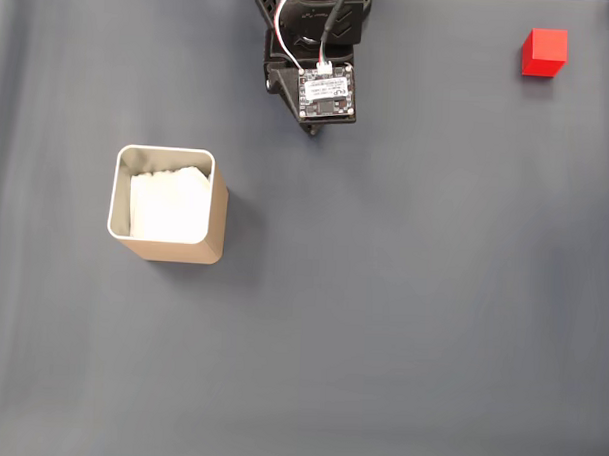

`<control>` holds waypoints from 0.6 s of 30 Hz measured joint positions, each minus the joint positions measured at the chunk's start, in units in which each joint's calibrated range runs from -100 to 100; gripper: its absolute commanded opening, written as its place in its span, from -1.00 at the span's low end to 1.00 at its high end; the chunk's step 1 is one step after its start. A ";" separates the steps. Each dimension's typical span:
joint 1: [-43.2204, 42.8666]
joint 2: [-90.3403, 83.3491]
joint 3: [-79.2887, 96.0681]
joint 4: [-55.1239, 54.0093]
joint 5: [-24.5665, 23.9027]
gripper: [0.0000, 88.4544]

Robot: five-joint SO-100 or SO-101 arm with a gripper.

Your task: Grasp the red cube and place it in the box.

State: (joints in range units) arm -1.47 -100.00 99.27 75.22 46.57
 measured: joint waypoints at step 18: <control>0.00 0.00 0.00 0.00 0.20 -0.99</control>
State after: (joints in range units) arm -1.47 -100.00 99.27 75.22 46.76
